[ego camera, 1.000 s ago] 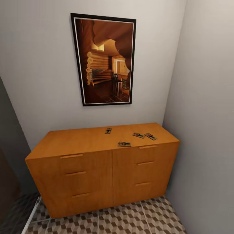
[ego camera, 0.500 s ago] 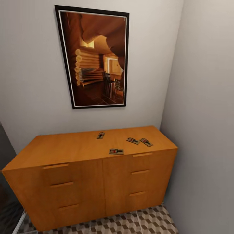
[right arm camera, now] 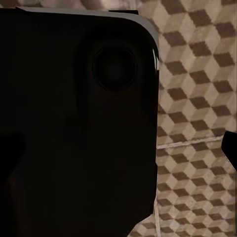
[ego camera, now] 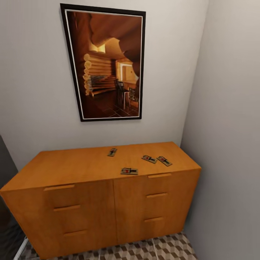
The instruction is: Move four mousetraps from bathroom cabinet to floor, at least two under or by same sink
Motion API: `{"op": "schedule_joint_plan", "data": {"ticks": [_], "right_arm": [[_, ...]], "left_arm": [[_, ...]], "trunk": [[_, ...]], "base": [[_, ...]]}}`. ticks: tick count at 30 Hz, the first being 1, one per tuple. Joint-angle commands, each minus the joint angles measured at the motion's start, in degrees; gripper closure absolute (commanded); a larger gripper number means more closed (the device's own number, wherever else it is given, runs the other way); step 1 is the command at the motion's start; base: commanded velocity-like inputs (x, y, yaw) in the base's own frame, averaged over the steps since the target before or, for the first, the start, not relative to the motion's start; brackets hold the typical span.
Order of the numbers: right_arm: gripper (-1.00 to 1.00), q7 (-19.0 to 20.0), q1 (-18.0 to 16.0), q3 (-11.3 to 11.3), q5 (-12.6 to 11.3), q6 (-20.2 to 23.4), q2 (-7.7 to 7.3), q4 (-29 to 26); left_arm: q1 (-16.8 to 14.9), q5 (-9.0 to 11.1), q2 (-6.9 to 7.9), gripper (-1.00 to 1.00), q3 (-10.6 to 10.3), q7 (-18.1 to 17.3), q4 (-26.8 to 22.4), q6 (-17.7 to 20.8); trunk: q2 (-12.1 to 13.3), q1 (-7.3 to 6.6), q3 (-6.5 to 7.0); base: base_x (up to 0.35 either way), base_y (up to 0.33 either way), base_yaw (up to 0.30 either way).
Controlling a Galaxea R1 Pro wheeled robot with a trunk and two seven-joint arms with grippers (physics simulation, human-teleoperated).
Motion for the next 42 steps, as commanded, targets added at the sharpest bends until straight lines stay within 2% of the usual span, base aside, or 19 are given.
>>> {"op": "schedule_joint_plan", "data": {"ticks": [1, 11, 32, 42], "right_arm": [[-1.0, -0.01, 0.01, 0.0, -0.05, -0.22, -0.01, 0.01], [-1.0, -0.01, 0.02, 0.0, -0.06, -0.22, -0.02, 0.01], [-1.0, -0.01, 0.01, 0.0, -0.06, -0.22, -0.02, 0.01], [-1.0, -0.01, 0.02, 0.0, -0.06, -0.22, -0.02, 0.01]], "left_arm": [[-0.01, 0.53, -0.01, -1.0, 0.03, -0.07, 0.0, -0.12], [-0.01, 0.82, -0.01, -1.0, 0.03, -0.05, 0.0, -0.14], [-0.01, 1.04, -0.01, -1.0, 0.03, -0.05, 0.0, -0.11], [-0.01, 1.02, -0.01, -1.0, -0.03, -0.09, 0.0, -0.09]], "trunk": [[-0.02, 0.0, -0.04], [-0.02, 0.0, -0.04], [-0.02, 0.0, -0.04], [-0.02, 0.0, -0.04]], "base": [[0.01, -0.008, 0.205], [0.004, -0.003, 0.143], [0.004, 0.0, 0.011], [0.165, -0.054, 0.0]]}}
